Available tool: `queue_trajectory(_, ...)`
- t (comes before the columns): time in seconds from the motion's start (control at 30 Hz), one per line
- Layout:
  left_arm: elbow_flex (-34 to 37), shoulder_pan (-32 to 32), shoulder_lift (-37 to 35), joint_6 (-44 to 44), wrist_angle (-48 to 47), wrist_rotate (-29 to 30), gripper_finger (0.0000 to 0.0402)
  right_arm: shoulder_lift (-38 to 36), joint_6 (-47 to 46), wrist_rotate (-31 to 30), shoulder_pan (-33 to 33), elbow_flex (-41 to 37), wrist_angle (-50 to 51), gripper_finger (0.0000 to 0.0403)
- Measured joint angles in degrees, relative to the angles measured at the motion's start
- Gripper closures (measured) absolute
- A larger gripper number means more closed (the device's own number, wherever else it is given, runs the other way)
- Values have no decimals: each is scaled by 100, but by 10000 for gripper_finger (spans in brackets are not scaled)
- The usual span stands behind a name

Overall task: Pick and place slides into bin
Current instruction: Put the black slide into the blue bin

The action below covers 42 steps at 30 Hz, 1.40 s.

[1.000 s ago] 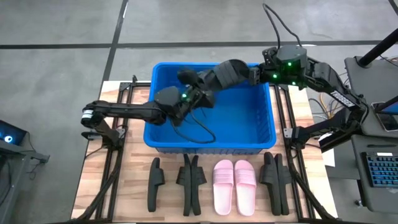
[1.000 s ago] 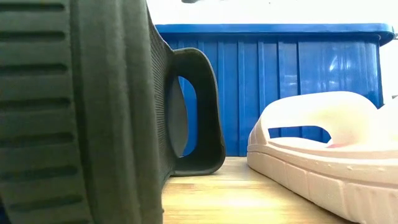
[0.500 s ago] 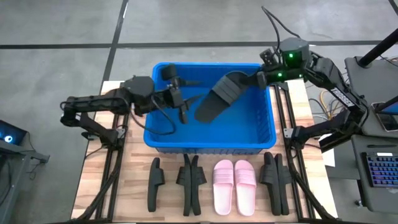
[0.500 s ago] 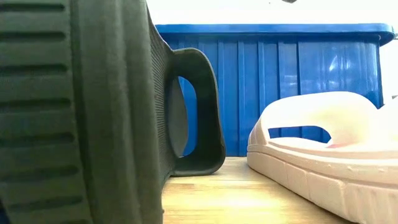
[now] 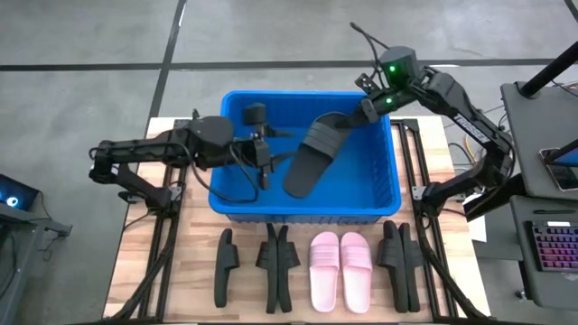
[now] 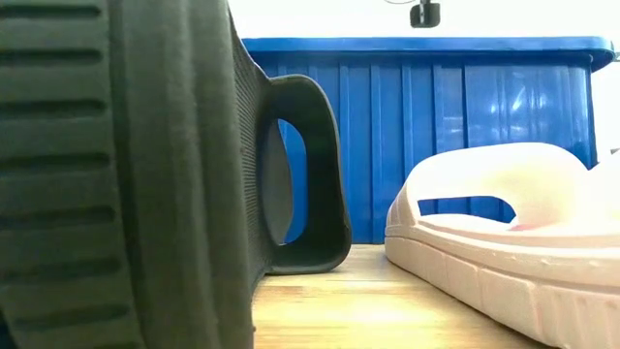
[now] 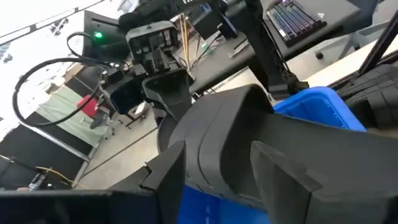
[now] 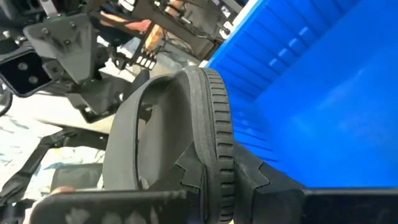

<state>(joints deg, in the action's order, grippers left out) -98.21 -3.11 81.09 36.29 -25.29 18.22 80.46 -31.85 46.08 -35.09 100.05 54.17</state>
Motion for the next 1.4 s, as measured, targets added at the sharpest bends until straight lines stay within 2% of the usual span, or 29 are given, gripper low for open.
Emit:
queue_trajectory(0.23,12,15,265,-1,-143,163,235,35,153,85,2,0,-9,374)
queue_trajectory(0.6,-8,199,601,-3,130,466,240,-17,263,120,4,0,15,375)
queue_trajectory(0.73,-5,216,644,-5,334,470,283,-17,358,191,0,0,25,375)
queue_trajectory(0.9,10,232,687,-24,709,469,382,-27,484,214,-6,2,21,375)
queue_trajectory(0.97,9,249,692,-21,842,447,391,-40,543,215,-7,11,13,374)
queue_trajectory(1.1,8,279,692,-11,917,460,398,-52,634,157,-67,15,-13,340)
queue_trajectory(1.23,8,305,696,4,883,698,400,-162,964,-314,-89,9,-8,295)
queue_trajectory(1.4,8,306,672,2,862,938,401,-413,1664,-928,-251,9,8,264)
